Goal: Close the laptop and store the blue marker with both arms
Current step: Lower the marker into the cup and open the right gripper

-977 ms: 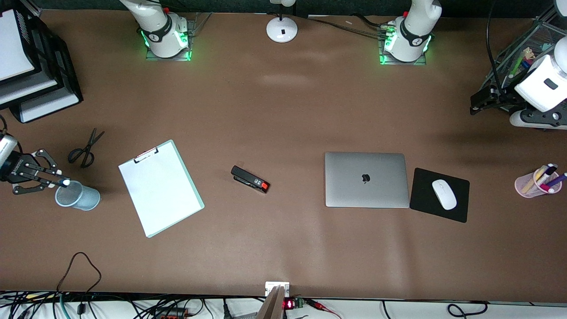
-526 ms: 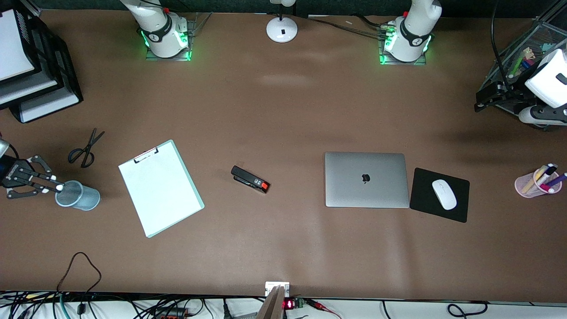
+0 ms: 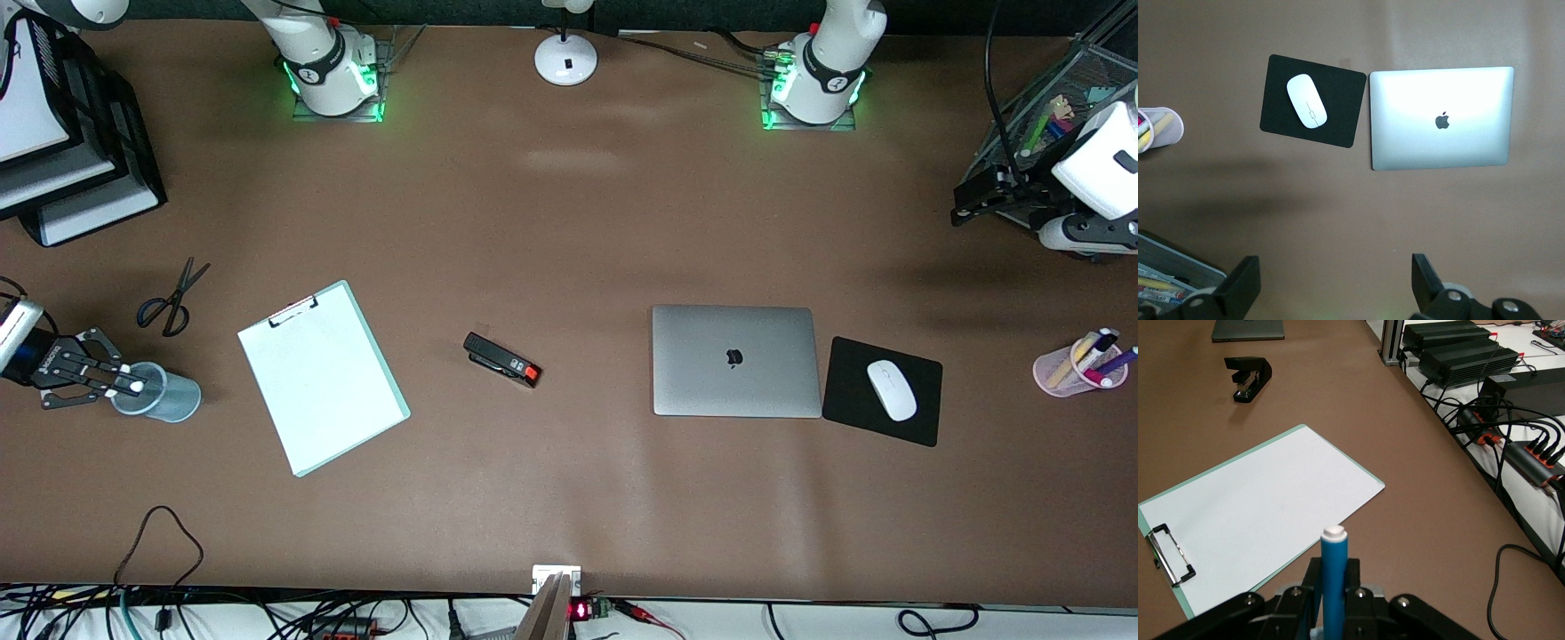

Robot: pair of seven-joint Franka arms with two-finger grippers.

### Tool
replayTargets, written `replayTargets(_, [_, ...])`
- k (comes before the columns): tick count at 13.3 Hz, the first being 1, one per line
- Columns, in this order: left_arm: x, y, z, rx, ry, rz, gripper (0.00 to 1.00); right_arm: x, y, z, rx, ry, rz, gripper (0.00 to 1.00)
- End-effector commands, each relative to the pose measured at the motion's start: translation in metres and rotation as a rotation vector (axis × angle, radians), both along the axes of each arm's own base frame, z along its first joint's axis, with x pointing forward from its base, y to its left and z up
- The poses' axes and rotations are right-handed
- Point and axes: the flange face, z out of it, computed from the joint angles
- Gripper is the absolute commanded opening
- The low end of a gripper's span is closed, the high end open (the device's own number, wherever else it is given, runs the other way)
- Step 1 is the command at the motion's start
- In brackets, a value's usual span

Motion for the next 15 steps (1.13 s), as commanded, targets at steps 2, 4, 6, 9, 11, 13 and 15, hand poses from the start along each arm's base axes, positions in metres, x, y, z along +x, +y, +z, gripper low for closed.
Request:
replayTargets(2, [0.003, 0.001, 0.006, -0.027, 0.002, -0.004, 1.0, 0.003, -0.008, -0.006, 0.062, -0.092, 0.013, 0.08])
replayTargets(4, [0.003, 0.002, 0.005, -0.025, 0.004, -0.003, 1.0, 0.0, -0.015, -0.009, 0.054, -0.108, 0.022, 0.08])
replayTargets(6, [0.003, 0.003, 0.005, -0.024, 0.004, -0.001, 1.0, -0.005, -0.023, -0.02, 0.056, -0.119, 0.034, 0.08])
replayTargets(9, [0.004, 0.005, 0.004, -0.019, 0.005, 0.0, 1.0, -0.014, -0.03, -0.032, 0.088, -0.099, 0.042, 0.09])
replayTargets(11, [0.004, 0.005, 0.004, -0.017, 0.005, 0.0, 1.0, -0.016, -0.032, -0.045, 0.096, -0.086, 0.038, 0.09])
replayTargets(13, [0.004, 0.005, 0.004, -0.017, 0.005, 0.0, 1.0, -0.02, -0.037, -0.052, 0.101, -0.077, 0.028, 0.09])
replayTargets(15, [0.004, 0.005, 0.004, -0.017, 0.004, 0.0, 1.0, -0.024, -0.041, -0.065, 0.108, -0.062, 0.02, 0.09])
